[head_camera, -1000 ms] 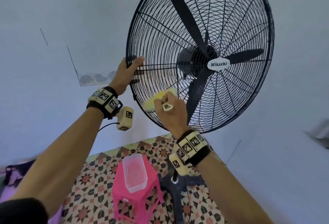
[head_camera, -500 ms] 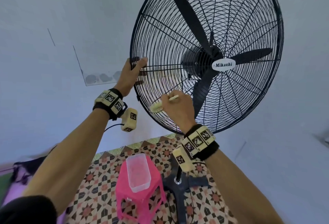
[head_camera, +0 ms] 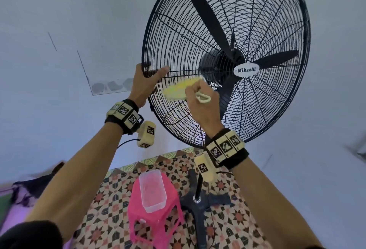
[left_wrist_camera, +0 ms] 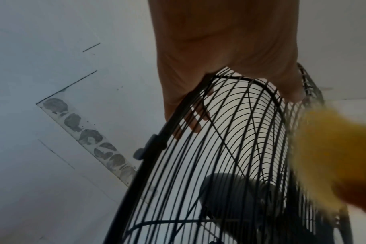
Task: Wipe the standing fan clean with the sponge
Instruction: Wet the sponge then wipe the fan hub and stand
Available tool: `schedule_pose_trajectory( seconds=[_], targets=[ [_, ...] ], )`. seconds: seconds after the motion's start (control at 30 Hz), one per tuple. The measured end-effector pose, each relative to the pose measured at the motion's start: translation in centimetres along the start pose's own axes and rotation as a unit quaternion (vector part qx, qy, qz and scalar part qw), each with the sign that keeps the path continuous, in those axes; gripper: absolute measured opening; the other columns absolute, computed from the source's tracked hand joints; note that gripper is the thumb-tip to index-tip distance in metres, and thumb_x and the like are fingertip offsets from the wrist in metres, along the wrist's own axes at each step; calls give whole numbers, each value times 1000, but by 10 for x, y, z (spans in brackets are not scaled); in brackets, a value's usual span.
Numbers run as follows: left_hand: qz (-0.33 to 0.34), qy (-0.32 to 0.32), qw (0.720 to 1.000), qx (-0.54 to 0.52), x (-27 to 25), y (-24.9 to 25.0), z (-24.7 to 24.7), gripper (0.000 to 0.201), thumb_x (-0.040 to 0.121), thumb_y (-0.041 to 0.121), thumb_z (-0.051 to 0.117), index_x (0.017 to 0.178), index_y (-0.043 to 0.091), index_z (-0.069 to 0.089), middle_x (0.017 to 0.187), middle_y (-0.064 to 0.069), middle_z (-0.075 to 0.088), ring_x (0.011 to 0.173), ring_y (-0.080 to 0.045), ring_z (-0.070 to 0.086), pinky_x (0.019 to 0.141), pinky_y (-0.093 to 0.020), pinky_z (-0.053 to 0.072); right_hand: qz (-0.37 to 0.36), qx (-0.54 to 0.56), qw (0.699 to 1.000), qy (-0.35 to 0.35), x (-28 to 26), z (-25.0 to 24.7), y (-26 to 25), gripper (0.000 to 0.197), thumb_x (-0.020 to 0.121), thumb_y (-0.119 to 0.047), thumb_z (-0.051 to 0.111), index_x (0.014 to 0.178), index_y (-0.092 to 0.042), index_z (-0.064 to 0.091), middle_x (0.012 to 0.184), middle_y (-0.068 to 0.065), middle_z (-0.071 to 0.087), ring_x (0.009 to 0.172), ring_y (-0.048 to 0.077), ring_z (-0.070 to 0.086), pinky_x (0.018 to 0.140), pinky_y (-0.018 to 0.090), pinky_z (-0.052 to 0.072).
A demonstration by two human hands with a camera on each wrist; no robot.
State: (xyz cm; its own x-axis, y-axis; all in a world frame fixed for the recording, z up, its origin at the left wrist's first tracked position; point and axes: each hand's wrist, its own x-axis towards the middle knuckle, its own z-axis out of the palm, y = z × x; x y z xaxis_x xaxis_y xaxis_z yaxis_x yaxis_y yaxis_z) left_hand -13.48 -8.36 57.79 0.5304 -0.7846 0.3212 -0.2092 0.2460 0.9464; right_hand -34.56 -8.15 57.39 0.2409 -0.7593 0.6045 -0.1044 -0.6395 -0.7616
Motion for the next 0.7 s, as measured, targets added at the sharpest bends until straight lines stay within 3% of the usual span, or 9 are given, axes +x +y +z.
schedule_pose_trajectory(
  seconds=[0.03,0.1,0.23,0.33,0.43,0.53,0.63,0.7],
  targets=[
    [0,2,1000,-2,0,2,2,80,75,63,84,129,19,45,108,2,60,103,-19,68,91,-56,60,-22,14,999,26,3,-1,-1,30,98,-13,60,73,-13,44,58,-4,45,45,4,37,45,17,31],
    [-2,1,1000,-7,2,4,3,75,78,58,85,128,19,45,106,4,60,104,-21,69,90,-59,59,6,-16,1000,25,5,-2,6,35,96,-17,61,69,-17,39,57,-6,42,47,4,34,46,18,30],
    [-18,7,1000,-18,0,3,-1,82,72,61,87,130,21,46,112,2,61,110,-25,68,93,-60,58,123,-233,961,-84,-1,-8,22,36,94,-38,59,66,-16,53,61,-3,58,53,11,52,50,22,38],
    [-11,23,1000,-11,-2,-1,2,86,72,55,90,136,21,43,115,3,63,116,-24,65,96,-55,57,79,-113,989,-46,4,-17,13,34,94,-29,61,69,-8,55,60,-2,60,49,6,48,46,18,37],
    [12,36,999,13,-6,-9,5,101,62,61,93,139,22,42,122,1,62,119,-22,62,103,-51,53,-16,-19,999,27,13,-12,0,31,94,-18,62,69,-14,44,54,-6,44,46,4,36,47,22,33],
    [15,33,999,24,-7,-14,6,104,59,66,92,139,22,41,129,-1,59,123,-21,58,106,-49,50,82,-93,992,9,12,-11,0,33,92,-28,62,65,-19,45,57,-8,45,53,9,42,54,27,35],
    [9,21,1000,-2,-8,-13,4,103,57,67,91,137,24,42,127,2,59,119,-14,59,94,-41,55,166,-224,956,-85,2,-22,5,29,95,-37,60,77,-15,62,66,-7,55,63,7,49,51,22,32],
    [16,19,1000,-15,-9,-13,5,104,55,66,89,137,23,42,126,5,59,117,-9,59,84,-29,52,136,-170,972,-86,7,-27,3,30,93,-33,62,69,-17,56,65,-5,57,60,7,49,50,22,35]
  ],
)
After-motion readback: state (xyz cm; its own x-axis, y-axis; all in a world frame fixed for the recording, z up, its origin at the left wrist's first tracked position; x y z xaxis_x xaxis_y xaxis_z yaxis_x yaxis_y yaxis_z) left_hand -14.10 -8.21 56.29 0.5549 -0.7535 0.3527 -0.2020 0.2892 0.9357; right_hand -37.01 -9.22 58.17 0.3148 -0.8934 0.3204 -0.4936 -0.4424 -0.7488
